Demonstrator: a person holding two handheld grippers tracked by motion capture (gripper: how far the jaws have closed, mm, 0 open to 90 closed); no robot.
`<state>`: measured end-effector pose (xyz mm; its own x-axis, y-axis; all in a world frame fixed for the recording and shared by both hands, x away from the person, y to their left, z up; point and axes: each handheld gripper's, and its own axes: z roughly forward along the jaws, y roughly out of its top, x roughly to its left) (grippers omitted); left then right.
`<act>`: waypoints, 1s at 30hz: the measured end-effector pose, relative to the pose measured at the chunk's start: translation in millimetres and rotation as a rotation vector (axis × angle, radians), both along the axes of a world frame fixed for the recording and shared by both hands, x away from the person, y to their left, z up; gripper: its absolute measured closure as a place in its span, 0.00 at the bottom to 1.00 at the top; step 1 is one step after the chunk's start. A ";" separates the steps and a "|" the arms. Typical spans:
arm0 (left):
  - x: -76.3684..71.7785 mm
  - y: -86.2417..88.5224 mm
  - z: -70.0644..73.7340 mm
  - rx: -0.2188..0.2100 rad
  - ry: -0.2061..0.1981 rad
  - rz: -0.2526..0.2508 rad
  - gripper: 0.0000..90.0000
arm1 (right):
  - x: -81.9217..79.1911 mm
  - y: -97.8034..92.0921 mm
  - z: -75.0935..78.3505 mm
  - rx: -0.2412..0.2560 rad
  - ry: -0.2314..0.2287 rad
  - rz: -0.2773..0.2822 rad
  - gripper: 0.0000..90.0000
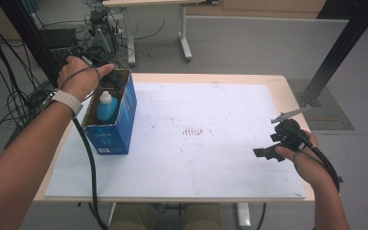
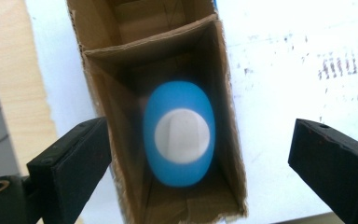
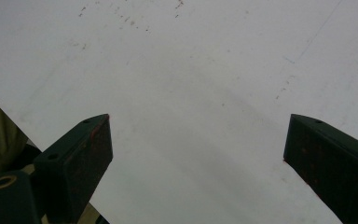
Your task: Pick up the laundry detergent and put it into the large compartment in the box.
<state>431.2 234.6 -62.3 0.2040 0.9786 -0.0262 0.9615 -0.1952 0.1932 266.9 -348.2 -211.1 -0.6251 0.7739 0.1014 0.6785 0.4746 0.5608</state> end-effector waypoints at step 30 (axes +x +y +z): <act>-44.4 -33.7 85.1 0.010 -0.173 -0.321 0.07 | -1.3 2.4 7.9 -0.007 -0.011 0.006 0.09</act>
<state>386.8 200.9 22.8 0.5015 0.8640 0.0448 0.8040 -0.4846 0.3445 265.6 -345.9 -203.1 -0.6306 0.7709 0.0897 0.6697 0.4821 0.5649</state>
